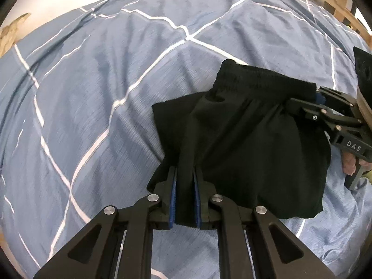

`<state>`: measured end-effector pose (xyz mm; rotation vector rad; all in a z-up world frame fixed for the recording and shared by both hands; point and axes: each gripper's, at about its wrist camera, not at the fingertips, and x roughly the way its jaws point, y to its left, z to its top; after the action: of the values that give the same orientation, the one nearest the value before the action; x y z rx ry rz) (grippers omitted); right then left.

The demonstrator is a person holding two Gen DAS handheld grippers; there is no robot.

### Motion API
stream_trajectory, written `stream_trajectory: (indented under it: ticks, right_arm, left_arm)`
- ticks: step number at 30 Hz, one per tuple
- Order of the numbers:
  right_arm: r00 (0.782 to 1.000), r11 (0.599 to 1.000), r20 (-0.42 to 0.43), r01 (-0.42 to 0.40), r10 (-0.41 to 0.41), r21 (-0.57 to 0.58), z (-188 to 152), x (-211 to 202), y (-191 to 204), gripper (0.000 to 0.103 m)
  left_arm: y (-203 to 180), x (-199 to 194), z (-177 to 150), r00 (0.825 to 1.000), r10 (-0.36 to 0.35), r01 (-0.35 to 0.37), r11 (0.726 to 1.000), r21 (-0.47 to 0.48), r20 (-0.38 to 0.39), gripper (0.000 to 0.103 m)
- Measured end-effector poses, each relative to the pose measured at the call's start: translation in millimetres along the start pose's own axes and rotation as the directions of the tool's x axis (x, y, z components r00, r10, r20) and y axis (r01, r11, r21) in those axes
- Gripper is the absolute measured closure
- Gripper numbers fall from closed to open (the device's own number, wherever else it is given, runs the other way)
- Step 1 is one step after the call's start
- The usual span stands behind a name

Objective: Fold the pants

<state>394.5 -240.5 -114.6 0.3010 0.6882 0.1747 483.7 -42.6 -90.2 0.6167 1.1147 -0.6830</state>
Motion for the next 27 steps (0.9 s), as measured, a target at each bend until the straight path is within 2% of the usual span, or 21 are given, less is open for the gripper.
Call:
stream_trajectory:
  ticks: [2, 3, 5, 6, 7, 11, 14, 17, 21, 23, 24, 26, 27]
  right_arm:
    - [1.0, 1.0, 0.004, -0.005, 0.005, -0.001, 1, 0, 0, 0.069]
    - [1.0, 1.0, 0.001, -0.005, 0.005, 0.0, 0, 0, 1, 0.069]
    - [1.0, 1.0, -0.008, -0.008, 0.009, 0.011, 0, 2, -1, 0.068]
    - [1.0, 1.0, -0.011, -0.009, 0.009, 0.019, 0, 2, -3, 0.068]
    - [1.0, 0.999, -0.011, -0.009, 0.009, 0.032, 1, 2, -5, 0.068]
    - [1.0, 0.996, 0.015, 0.023, -0.025, 0.088, 1, -3, -14, 0.068]
    - [0.998, 0.992, -0.001, 0.055, -0.055, 0.117, 1, -1, -20, 0.068]
    - [0.997, 0.99, 0.009, 0.076, -0.077, 0.115, 1, -5, -20, 0.067]
    - [0.996, 0.989, 0.04, 0.074, -0.08, 0.132, 3, -13, -21, 0.058]
    - [0.989, 0.985, 0.096, 0.102, -0.116, 0.141, 5, -27, -19, 0.049]
    - [0.98, 0.983, 0.142, 0.119, -0.139, 0.143, 7, -38, -17, 0.046]
    - [0.958, 0.978, 0.235, 0.123, -0.161, 0.168, 8, -61, -14, 0.035]
    - [0.95, 0.976, 0.266, 0.115, -0.162, 0.184, 8, -70, -13, 0.034]
  left_arm:
    - [-3, 3, -1, 1.0, -0.002, 0.002, 1.0, -0.012, 0.002, 0.087]
    - [-3, 4, -1, 1.0, 0.009, -0.008, 1.0, -0.018, 0.008, 0.083]
    - [-6, 6, 0, 0.998, 0.05, -0.049, 0.999, -0.024, 0.024, 0.066]
    - [-7, 5, 2, 0.997, 0.073, -0.073, 0.997, -0.027, 0.033, 0.052]
    - [-8, 4, 3, 0.993, 0.104, -0.102, 0.994, -0.036, 0.052, 0.043]
    - [-9, 2, 11, 0.988, 0.113, -0.105, 0.992, -0.072, 0.104, 0.042]
    - [-8, 2, 14, 0.985, 0.121, -0.106, 0.987, -0.123, 0.121, 0.041]
    - [-7, -1, 11, 0.978, 0.155, -0.128, 0.974, -0.188, 0.137, 0.036]
    - [-5, -18, -9, 0.967, 0.185, -0.117, 0.934, -0.337, 0.177, 0.036]
    - [-11, -32, -23, 0.95, 0.239, -0.135, 0.895, -0.425, 0.202, 0.035]
    - [-14, -38, -29, 0.946, 0.241, -0.12, 0.882, -0.456, 0.217, 0.034]
    - [-21, -52, -47, 0.935, 0.244, -0.067, 0.834, -0.548, 0.257, 0.031]
    - [-27, -59, -57, 0.93, 0.239, -0.034, 0.813, -0.581, 0.279, 0.029]
